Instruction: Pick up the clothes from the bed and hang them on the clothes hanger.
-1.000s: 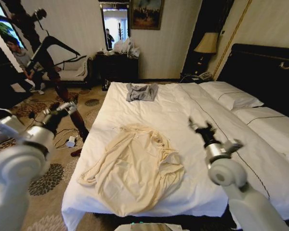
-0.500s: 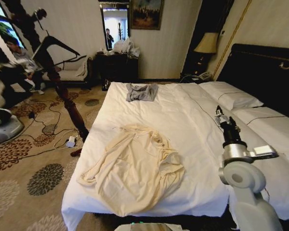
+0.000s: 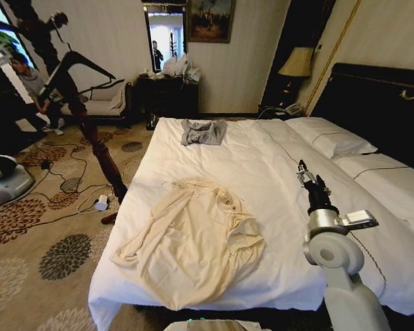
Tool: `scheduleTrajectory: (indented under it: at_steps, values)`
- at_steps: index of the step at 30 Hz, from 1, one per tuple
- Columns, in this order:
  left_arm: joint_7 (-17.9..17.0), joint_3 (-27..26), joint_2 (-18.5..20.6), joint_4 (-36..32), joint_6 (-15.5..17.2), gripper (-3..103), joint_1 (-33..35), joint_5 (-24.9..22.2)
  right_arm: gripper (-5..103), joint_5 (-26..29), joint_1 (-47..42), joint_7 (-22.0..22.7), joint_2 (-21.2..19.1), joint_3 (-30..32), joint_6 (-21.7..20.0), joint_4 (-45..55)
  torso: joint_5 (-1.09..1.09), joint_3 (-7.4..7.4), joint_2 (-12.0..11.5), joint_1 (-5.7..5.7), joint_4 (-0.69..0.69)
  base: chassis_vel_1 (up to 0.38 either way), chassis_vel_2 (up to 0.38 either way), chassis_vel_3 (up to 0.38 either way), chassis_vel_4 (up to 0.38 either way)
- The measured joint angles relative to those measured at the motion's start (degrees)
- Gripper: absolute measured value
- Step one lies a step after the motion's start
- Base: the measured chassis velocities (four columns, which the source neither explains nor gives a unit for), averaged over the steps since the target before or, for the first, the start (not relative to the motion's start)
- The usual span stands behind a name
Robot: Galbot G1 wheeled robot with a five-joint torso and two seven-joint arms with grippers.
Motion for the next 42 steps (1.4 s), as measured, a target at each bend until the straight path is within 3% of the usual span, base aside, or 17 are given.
scheduleTrajectory:
  at_steps: [5,8,13,19,22,26,30,32,36,38,41,42]
  values:
    - [2.3,10.01,-5.09,8.11,-0.69,100,-8.66,0.46,100,-1.24,0.19,0.36,1.14,-1.19,-0.07,-0.57,-0.03,0.0,0.0,0.0,-0.01,0.0,0.0,0.0,0.0]
    - [2.39,12.4,-6.94,9.92,-0.08,100,-11.22,2.25,100,-1.72,0.17,0.5,1.52,-1.43,-0.1,-0.76,0.0,0.01,-0.01,0.02,-0.02,0.0,0.0,0.0,0.0]
    - [1.47,18.47,-10.56,12.37,5.25,100,-17.43,5.27,100,-1.93,-0.37,1.18,1.56,-0.35,-0.08,-1.54,0.0,-0.01,0.0,0.0,0.01,0.0,0.0,0.0,0.0]
    - [-2.2,20.25,-11.85,11.41,11.03,100,-18.89,9.02,100,-1.94,-0.34,2.51,1.66,0.45,0.08,-2.58,0.01,-0.01,0.0,0.01,-0.03,0.0,0.0,0.0,0.0]
    - [-5.17,20.23,-12.12,11.29,13.47,100,-18.5,10.96,100,-2.19,-0.44,3.04,1.58,0.6,0.42,-3.49,0.0,-0.01,0.0,0.0,0.03,0.0,0.0,0.0,0.0]
    - [-7.97,18.95,-12.31,11.34,13.93,100,-17.04,11.2,100,-2.59,-0.5,3.28,1.52,0.51,0.75,-4.28,-0.02,-0.01,0.0,0.0,0.0,0.0,0.0,0.0,0.0]
    - [-8.23,17.1,-11.94,10.38,13.95,102,-14.67,10.86,100,-2.93,-0.29,3.39,1.58,-0.21,0.76,-4.49,-0.01,-0.01,0.0,0.01,-0.01,0.0,0.0,0.0,0.0]
    - [-8.22,16.44,-11.83,10.0,13.95,98,-13.79,10.79,100,-3.06,-0.2,3.42,1.65,-0.41,0.76,-4.58,-0.01,-0.01,0.0,0.0,0.0,0.0,0.0,0.0,0.0]
    - [-8.15,14.23,-11.15,8.38,13.93,78,-10.81,10.17,100,-3.64,-0.16,3.49,1.97,-0.91,0.83,-4.88,-0.01,-0.01,0.0,0.0,0.01,0.0,0.0,0.0,0.0]
    - [-8.13,14.0,-11.05,8.27,13.92,78,-10.41,10.11,100,-3.77,-0.21,3.5,2.05,-0.95,0.88,-4.95,-0.02,-0.01,0.0,0.0,0.0,0.0,0.0,0.0,0.0]
    - [-8.11,13.26,-11.04,8.25,13.88,61,-9.63,9.85,100,-4.09,-0.27,3.71,2.38,-0.95,0.99,-5.19,-0.02,-0.01,0.0,0.0,0.0,0.0,0.0,0.0,0.0]
    - [-8.11,13.26,-11.04,8.25,13.88,61,-9.63,9.85,100,-4.09,-0.27,3.71,2.38,-0.95,0.99,-5.19,-0.02,-0.01,0.0,0.0,0.0,0.0,0.0,0.0,0.0]
